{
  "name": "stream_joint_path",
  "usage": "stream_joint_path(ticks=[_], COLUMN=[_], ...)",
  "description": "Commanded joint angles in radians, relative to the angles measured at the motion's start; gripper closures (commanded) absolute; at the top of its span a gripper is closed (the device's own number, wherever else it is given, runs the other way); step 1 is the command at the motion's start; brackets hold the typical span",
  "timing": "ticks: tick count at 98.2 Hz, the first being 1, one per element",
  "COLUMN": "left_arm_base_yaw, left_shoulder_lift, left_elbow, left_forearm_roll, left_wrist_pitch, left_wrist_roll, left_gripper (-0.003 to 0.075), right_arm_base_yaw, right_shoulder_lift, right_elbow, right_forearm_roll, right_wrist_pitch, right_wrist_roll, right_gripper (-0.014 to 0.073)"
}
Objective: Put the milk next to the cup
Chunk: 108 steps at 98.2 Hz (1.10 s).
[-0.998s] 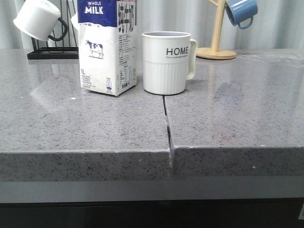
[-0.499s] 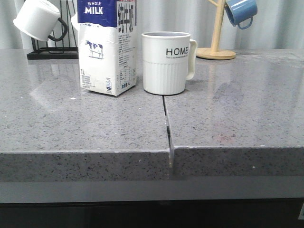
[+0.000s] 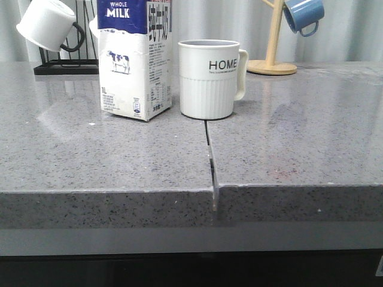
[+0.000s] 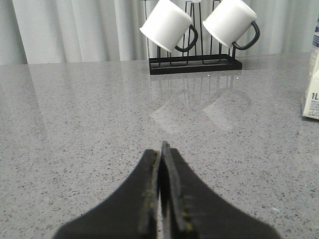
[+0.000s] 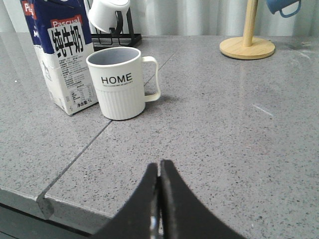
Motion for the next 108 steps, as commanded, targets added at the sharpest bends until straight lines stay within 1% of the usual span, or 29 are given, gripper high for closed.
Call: stream_joint_path(ticks=[1, 32, 41, 51, 63, 70, 80, 91, 99, 108], left_arm_base_yaw=[0.000, 0.000, 0.000, 0.000, 0.000, 0.000, 0.000, 0.000, 0.000, 0.000], left_shoulder_lift=[-0.031, -0.031, -0.031, -0.031, -0.031, -0.031, -0.031, -0.031, -0.031, -0.031], left_elbow=[0.040, 0.040, 0.040, 0.040, 0.040, 0.040, 0.040, 0.040, 0.040, 0.040], left_forearm_roll=[-0.011, -0.011, -0.011, -0.011, -0.011, -0.011, -0.011, -0.011, -0.011, -0.011], left_wrist_pitch=[-0.089, -0.089, -0.089, -0.089, -0.089, -0.089, -0.089, -0.089, -0.089, -0.089], left_wrist_roll=[0.001, 0.001, 0.001, 0.001, 0.001, 0.001, 0.001, 0.001, 0.001, 0.001], left_gripper=[0.0741, 0.0741, 0.0741, 0.0741, 0.0741, 0.0741, 0.0741, 0.0741, 0.0741, 0.0741], right_arm_base_yaw=[-0.002, -0.002, -0.002, -0.002, -0.016, -0.062, -0.162, -0.270, -0.344, -0.396], right_shoulder_lift=[0.008, 0.008, 0.008, 0.008, 0.008, 0.008, 0.004, -0.045, -0.083, -0.126], right_elbow=[-0.027, -0.027, -0.024, -0.014, 0.022, 0.054, 0.106, 0.137, 0.170, 0.207], right_forearm_roll=[0.000, 0.000, -0.033, -0.034, -0.026, -0.017, -0.006, -0.005, 0.000, 0.009], right_wrist_pitch=[-0.076, -0.076, -0.076, -0.078, -0.138, -0.208, -0.308, -0.305, -0.306, -0.305], right_wrist_roll=[-0.008, -0.009, -0.010, -0.010, -0.010, -0.010, -0.010, -0.046, -0.048, -0.048], right_gripper=[0.0662, 0.0662, 0.0662, 0.0662, 0.0662, 0.0662, 0.0662, 0.0662, 0.0662, 0.0662])
